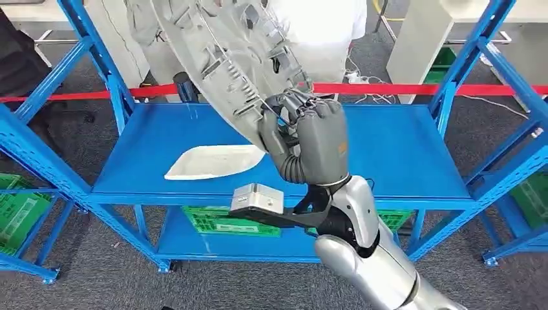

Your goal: Take the parts from the cabinet and place them on the table.

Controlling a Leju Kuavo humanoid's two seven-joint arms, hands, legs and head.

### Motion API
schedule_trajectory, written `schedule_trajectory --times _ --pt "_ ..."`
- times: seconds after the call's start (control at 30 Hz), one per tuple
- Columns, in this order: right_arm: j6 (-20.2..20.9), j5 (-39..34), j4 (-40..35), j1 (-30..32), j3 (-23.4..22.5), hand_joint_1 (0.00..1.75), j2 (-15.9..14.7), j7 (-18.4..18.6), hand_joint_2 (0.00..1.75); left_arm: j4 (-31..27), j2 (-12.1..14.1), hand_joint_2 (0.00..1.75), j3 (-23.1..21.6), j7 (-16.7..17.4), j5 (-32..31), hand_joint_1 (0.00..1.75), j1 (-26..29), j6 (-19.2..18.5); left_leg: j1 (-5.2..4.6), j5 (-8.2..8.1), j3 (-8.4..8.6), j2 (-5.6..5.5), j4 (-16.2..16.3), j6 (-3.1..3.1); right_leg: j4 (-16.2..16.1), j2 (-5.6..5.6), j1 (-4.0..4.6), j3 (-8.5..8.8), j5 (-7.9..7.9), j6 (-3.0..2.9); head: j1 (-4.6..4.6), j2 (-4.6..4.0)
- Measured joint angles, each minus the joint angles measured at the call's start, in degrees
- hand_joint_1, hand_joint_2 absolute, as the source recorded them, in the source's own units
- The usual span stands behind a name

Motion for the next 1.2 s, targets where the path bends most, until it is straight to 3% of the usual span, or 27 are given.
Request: schedule_trajectory --times 0.03,0.1,0.13,0.17,0.2,0.27,0.3,0.33,0.4,0.47,0.5,0.53,0.6,0.63,0.67,0.7,0.73,0.8,0.83,0.87,0.97,1.0,1.03,1.07,1.13,1.17,1.2 --pt "0.0 0.5 0.0 -0.01 -0.02 1.75 0.0 0.35 1.75 -0.02 0.07 1.75 0.0 0.09 -0.28 0.0 -0.14 -0.02 0.06 0.55 -0.88 0.03 -0.05 0.47 2.53 -0.08 0.0 -0.97 -3.18 0.16 0.39 0.0" --pt "-0.11 1.09 -0.02 0.41 -0.24 1.75 -0.04 0.76 1.75 -0.02 0.09 1.75 0.0 0.09 -0.79 0.0 -0.36 -0.57 0.04 1.84 -2.55 0.04 -0.02 0.72 11.34 -0.07 -0.09 -3.52 -9.69 0.52 0.48 0.0" --pt "-0.22 1.16 -0.04 0.87 -0.46 1.75 -0.29 0.81 1.75 -0.02 0.09 1.75 0.0 0.09 -0.9 0.0 -0.39 -0.77 0.03 2.49 -3.44 0.05 0.05 0.72 15.19 -0.07 -0.04 -4.33 -11.16 0.61 0.57 0.0" --pt "-0.35 1.27 -0.09 1.38 -0.7 1.75 -0.57 0.79 1.75 -0.02 0.09 1.75 0.0 0.09 -1.11 0.0 -0.39 -0.98 0.03 3.07 -4.26 0.06 0.08 0.69 17.02 -0.08 -0.05 -4.22 -10.81 0.6 0.57 0.0" --pt "-0.5 1.4 -0.11 1.94 -1.05 1.75 -1.03 0.72 1.75 -0.02 0.09 1.75 0.0 0.11 -1.29 0.0 -0.38 -0.98 0.03 3.69 -5.11 0.08 0.16 0.63 16.45 -0.08 -0.05 -2.93 -9.04 0.54 0.57 0.0" --pt "-1.01 1.09 -0.11 2.74 -1.55 1.75 -1.68 0.15 1.75 -0.02 0.09 1.75 0.0 0.09 -1.29 0.0 -0.38 -0.98 0.03 4.8 -6.7 0.05 0.5 0.32 9.58 -0.09 0.0 2.61 -5.1 0.16 0.57 0.0" --pt "-1.42 0.53 -0.11 2.99 -1.75 1.75 -1.99 -0.48 1.75 -0.02 0.09 1.75 0.0 -0.02 -1.29 0.0 -0.38 -0.98 0.03 5.28 -7.28 0.04 0.84 0.1 4.24 -0.11 0.07 6.57 -5.0 -0.17 0.57 0.0" --pt "-1.79 0.2 -0.11 3.18 -1.9 1.75 -2.25 -1.07 1.75 -0.04 0.11 1.75 0.0 -0.22 -1.22 0.0 -0.3 -0.87 -0.24 5.63 -7.82 -0.01 1.16 -0.31 -1.11 -0.18 0.38 9.89 -7.54 -0.55 0.59 0.0" --pt "-2.54 -0.31 -0.11 3.82 -2.1 1.75 -2.62 -1.84 1.75 -0.02 0.2 1.75 0.0 -0.59 -0.91 0.0 -0.19 -0.76 -0.15 6.53 -7.74 0.15 1.0 -1.05 -1.55 -0.05 0.63 9.49 -7.27 -0.73 0.75 0.0" --pt "-2.86 -0.37 -0.04 4.31 -2.14 1.75 -2.89 -2.34 1.75 0.0 0.37 1.75 0.02 -0.96 -0.57 0.0 0.06 -0.74 -0.1 7.72 -7.88 0.09 0.44 -1.84 -1.51 -0.11 0.59 8.65 -6.23 -1.63 0.74 -0.02" --pt "-3.06 -0.48 0.02 4.34 -2.14 1.75 -2.97 -2.54 1.75 0.0 0.55 1.75 0.0 -1.14 -0.3 0.0 0.27 -0.72 0.16 6.69 -8.34 -0.07 0.95 -2.05 -1.74 -0.51 0.2 8.11 -5.41 -2.12 0.81 0.0" --pt "-3.17 -0.64 0.04 4.33 -2.14 1.75 -2.97 -2.6 1.75 0.02 0.5 1.75 0.0 -1.47 -0.17 0.0 0.49 -0.72 0.1 3.35 -9.28 -0.1 2.93 -2.36 -1.79 -0.39 0.11 7.41 -4.75 -2.61 0.28 0.0" --pt "-3.32 -0.74 0.09 4.35 -2.14 1.75 -3.06 -2.67 1.75 0.02 0.57 1.75 0.0 -1.62 -0.17 0.0 0.65 -0.63 0.32 -3.28 -11.26 -0.07 10.94 -2.95 -1.74 -0.41 0.13 5.7 -3.31 -2.79 0.07 0.0" --pt "-3.34 -0.77 0.15 4.35 -2.14 1.75 -3.13 -2.65 1.75 0.02 0.7 1.75 0.0 -1.64 -0.15 0.0 0.65 -0.57 0.31 -5.23 -12.06 -0.08 15.23 -3.13 -1.66 -0.42 0.18 4.8 -2.6 -2.73 0.02 0.0" --pt "-3.37 -0.79 0.33 4.36 -2.14 1.75 -3.17 -2.65 1.75 0.02 0.74 1.75 0.0 -1.64 -0.15 0.0 0.65 -0.5 0.32 -5.3 -12.15 -0.08 17.87 -3.21 -1.61 -0.43 0.19 3.96 -1.95 -2.64 0.02 0.0" --pt "-3.37 -0.81 0.46 4.36 -2.14 1.75 -3.26 -2.65 1.75 0.02 0.76 1.75 0.0 -1.64 -0.15 0.0 0.65 -0.5 0.31 -3.97 -11.27 -0.08 18.26 -3.18 -1.54 -0.48 0.19 3.11 -1.33 -2.56 0.0 0.0" --pt "-3.39 -0.92 0.52 4.37 -2.14 1.75 -3.3 -2.56 1.75 0.02 0.79 1.75 0.0 -1.62 -0.17 0.0 0.64 -0.48 0.31 -1.56 -8.98 -0.08 16.21 -3.04 -1.44 -0.5 0.19 2.1 -0.63 -2.41 0.0 0.0" --pt "-3.43 -1.2 0.52 4.36 -2.14 1.75 -3.37 -2.41 1.75 -0.02 0.79 1.75 0.0 -1.57 -0.17 0.0 0.56 -0.48 0.26 0.86 -2.32 -0.1 7.94 -2.49 -1.18 -0.46 0.2 0.54 0.56 -2.07 0.0 0.0" --pt "-3.45 -1.29 0.5 4.37 -2.16 1.75 -3.37 -2.27 1.75 -0.07 0.79 1.75 0.0 -1.55 -0.22 0.0 0.38 -0.48 0.11 -1.78 0.6 -0.11 2.99 -2.05 -1.04 -0.47 0.25 0.14 1.02 -1.79 -0.02 0.0" --pt "-3.41 -1.29 0.52 4.22 -2.3 1.75 -3.43 -2.14 1.75 -0.09 0.79 1.75 0.0 -1.49 -0.26 0.0 0.21 -0.48 -0.25 -2.96 2.74 -0.2 -0.44 -1.72 -1.05 -0.55 0.31 -0.13 1.48 -1.38 0.16 0.0" --pt "-3.15 -1.38 0.52 3.8 -2.32 1.75 -3.5 -1.57 1.75 -0.07 0.79 1.75 0.0 -0.98 -0.5 0.0 -0.12 -0.59 -0.66 -1.7 1.3 -0.26 -0.22 -0.37 -1.77 -0.72 0.02 -0.32 3.3 -0.21 0.18 0.0" --pt "-3.08 -1.42 0.57 3.77 -2.32 1.75 -3.59 -1.47 1.75 0.0 0.7 1.75 0.0 -0.94 -0.61 0.0 -0.08 -0.7 -0.09 -0.83 1.08 0.13 -0.74 0.16 -1.4 -0.63 -0.07 -0.74 3.08 0.05 0.09 0.0" --pt "-3.06 -1.44 0.59 3.66 -2.32 1.75 -3.61 -1.29 1.75 -0.02 0.72 1.75 0.02 -0.87 -0.63 0.0 -0.16 -0.72 -0.17 -0.16 0.67 0.22 -0.72 0.46 -0.05 -0.37 -0.07 -1.34 0.45 0.39 0.24 0.0" --pt "-3.04 -1.42 0.61 3.49 -2.34 1.75 -3.65 -0.94 1.75 -0.04 0.83 1.75 0.02 -0.74 -0.74 0.0 -0.22 -0.72 -0.15 0.49 -0.21 0.27 -0.63 1.01 3.16 -0.34 -0.15 -2.34 -3.41 0.64 0.39 0.0" --pt "-2.91 -0.66 0.61 3.55 -2.36 1.75 -3.65 0.1 1.75 -0.04 0.81 1.75 0.02 -0.53 -0.92 0.0 -0.38 -0.76 -0.2 1.94 -2.14 0.26 -0.42 1.09 11.87 -0.34 -0.21 -4.28 -9.45 1.0 0.39 0.0" --pt "-2.71 0.0 0.61 3.69 -2.36 1.75 -3.67 0.63 1.75 -0.06 0.79 1.75 0.0 -0.41 -1.11 0.0 -0.4 -0.83 -0.2 2.6 -3.11 0.26 -0.26 1.03 14.99 -0.34 -0.18 -4.63 -10.03 1.07 0.39 0.0" --pt "-2.49 0.5 0.59 3.89 -2.36 1.75 -3.65 1.07 1.75 -0.04 0.79 1.75 -0.02 -0.37 -1.27 0.0 -0.39 -0.85 -0.2 3.21 -4.15 0.28 -0.04 0.96 16.17 -0.34 -0.19 -4.14 -9.05 1.07 0.39 0.0"
